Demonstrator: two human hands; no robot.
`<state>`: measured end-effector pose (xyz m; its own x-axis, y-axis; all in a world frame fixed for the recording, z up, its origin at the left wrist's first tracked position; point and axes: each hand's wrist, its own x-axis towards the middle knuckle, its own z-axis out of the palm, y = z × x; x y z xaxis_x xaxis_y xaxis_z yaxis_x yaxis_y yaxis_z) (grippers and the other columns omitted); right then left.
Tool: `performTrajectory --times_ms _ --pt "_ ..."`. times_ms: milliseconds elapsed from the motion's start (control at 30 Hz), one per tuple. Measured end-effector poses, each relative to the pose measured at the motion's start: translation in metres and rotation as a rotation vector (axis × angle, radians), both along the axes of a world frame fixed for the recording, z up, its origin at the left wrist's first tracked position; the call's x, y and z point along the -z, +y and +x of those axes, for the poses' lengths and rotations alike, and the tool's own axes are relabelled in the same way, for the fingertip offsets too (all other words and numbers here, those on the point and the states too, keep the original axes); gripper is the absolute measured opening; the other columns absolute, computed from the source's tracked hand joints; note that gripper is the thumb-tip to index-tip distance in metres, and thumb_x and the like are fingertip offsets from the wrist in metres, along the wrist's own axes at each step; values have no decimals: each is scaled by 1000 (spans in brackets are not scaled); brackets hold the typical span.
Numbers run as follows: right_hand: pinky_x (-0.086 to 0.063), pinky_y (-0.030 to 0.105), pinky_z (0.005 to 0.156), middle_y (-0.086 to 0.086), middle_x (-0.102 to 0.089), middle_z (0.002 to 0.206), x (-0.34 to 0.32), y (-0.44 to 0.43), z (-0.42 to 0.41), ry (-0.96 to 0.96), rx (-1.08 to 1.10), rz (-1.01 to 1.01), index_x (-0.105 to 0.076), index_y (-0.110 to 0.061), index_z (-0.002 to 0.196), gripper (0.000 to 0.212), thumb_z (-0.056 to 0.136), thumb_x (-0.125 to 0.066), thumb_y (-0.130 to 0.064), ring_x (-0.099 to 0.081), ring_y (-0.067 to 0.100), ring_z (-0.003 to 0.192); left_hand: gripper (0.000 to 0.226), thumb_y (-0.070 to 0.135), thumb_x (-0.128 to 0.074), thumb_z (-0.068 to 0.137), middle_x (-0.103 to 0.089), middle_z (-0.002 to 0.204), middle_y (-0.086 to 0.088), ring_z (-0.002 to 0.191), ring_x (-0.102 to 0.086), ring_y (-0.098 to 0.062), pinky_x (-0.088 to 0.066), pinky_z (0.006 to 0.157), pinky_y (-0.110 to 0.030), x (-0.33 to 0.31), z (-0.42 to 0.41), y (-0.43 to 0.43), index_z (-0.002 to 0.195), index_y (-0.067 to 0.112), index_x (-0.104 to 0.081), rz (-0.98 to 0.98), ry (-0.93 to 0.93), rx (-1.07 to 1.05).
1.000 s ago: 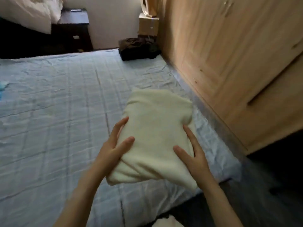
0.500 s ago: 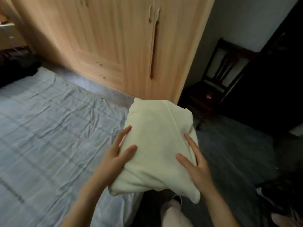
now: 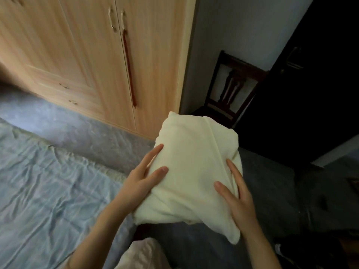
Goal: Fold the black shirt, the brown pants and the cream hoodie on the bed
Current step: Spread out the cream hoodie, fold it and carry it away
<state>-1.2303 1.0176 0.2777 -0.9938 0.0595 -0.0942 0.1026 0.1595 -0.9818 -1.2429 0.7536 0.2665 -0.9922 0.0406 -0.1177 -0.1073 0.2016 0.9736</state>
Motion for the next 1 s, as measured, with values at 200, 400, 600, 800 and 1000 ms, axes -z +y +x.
performTrajectory --times_ms 200,400,600,800,1000 --pt "-39 11 79 -43 -39 130 15 -6 -154 -14 -114 -25 -45 -70 125 65 68 -71 -53 -47 -23 106 68 73 -59 74 -44 128 46 114 -50 14 -42 91 -24 11 -124 -8 136 63 -33 5 40 -134" --pt "-45 4 74 -56 -44 113 21 -65 -327 12 -246 -43 -47 -66 126 65 68 -73 -51 -48 -28 101 67 72 -59 77 -43 136 39 115 -48 18 -42 95 -27 28 -259 -63 137 61 -33 14 77 -282" --pt "-46 3 80 -49 -51 117 0 -153 -478 49 -492 -53 -52 -60 127 66 67 -76 -47 -50 -23 107 70 72 -61 76 -43 141 33 121 -47 13 -40 100 -29 21 -349 -130 139 57 -34 34 123 -541" --pt "-47 14 96 -32 -56 130 0 -276 -600 83 -782 -65 -54 -47 133 70 71 -85 -36 -52 -10 119 66 59 -67 76 -49 138 30 129 -46 5 -40 105 -24 26 -409 -204 137 52 -43 80 175 -865" --pt "-47 18 97 -31 -58 128 -6 -419 -682 127 -1133 -85 -56 -41 133 68 69 -77 -34 -53 -8 121 61 31 -64 83 -48 137 26 122 -50 10 -43 99 -12 7 -442 -267 140 32 -45 163 258 -1212"
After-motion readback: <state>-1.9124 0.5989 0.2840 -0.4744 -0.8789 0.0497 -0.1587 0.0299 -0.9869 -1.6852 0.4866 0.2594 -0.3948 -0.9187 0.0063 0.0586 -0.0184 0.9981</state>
